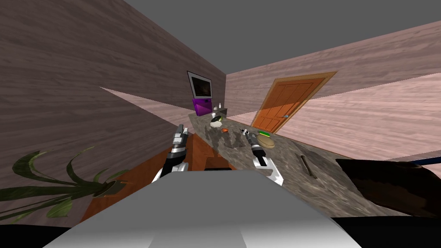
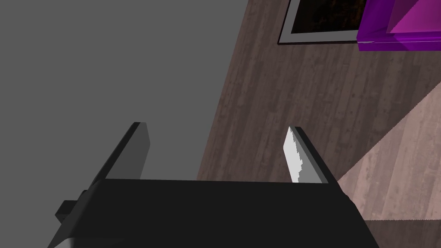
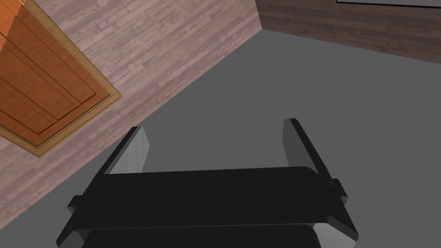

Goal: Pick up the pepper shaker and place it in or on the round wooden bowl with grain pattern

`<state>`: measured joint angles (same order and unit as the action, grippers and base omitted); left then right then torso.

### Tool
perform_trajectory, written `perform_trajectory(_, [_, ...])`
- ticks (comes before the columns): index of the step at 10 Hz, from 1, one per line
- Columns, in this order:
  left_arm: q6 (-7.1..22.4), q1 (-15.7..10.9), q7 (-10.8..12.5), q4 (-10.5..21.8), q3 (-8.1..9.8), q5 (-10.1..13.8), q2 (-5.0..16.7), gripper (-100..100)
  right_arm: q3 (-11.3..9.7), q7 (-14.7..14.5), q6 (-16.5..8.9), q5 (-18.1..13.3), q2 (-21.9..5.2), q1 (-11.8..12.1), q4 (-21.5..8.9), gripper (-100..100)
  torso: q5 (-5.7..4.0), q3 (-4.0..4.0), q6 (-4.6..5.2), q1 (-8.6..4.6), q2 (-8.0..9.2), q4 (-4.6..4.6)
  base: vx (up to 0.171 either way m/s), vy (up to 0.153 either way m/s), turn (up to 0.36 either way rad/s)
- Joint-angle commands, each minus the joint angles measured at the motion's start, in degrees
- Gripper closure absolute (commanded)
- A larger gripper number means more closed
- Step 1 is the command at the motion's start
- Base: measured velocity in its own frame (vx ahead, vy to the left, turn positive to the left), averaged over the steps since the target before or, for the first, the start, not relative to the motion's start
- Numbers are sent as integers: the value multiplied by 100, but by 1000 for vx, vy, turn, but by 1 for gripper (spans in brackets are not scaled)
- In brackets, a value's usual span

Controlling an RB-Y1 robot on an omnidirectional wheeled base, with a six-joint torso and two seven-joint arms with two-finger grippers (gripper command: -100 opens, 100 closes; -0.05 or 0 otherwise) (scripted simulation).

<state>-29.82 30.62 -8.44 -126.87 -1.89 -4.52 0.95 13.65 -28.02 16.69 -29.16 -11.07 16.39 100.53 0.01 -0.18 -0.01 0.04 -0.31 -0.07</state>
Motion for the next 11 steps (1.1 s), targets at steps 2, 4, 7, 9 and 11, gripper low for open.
perform_trajectory(2, [0, 0, 0, 0, 0, 0, 0, 0, 128, -268, -108, -214, -34, -106, -395, -100, 0, 1, 0, 0, 2, 1, 76, 18, 19])
perform_trajectory(4, [0, 0, 0, 0, 0, 0, 0, 0, 229, -480, -208, -388, -77, -172, -714, -100, 1, -6, 0, 4, -12, -2, 122, 23, 28])
perform_trajectory(7, [0, 1, 0, 0, 0, 0, 0, 0, 357, -748, -345, -609, -159, -250, -1136, -100, -1, -15, 0, -4, -26, -6, 143, 6, 24])
perform_trajectory(9, [0, 1, 0, 0, 0, 0, 0, 0, 425, -891, -421, -728, -216, -293, -1369, -100, 1, -13, 0, 4, -22, -5, 128, 17, 21])
perform_trajectory(11, [0, 1, 0, 0, 0, 0, 0, 0, 502, -1048, -509, -859, -286, -343, -1632, -100, 0, -11, 0, -4, -20, -4, 140, -4, 24])
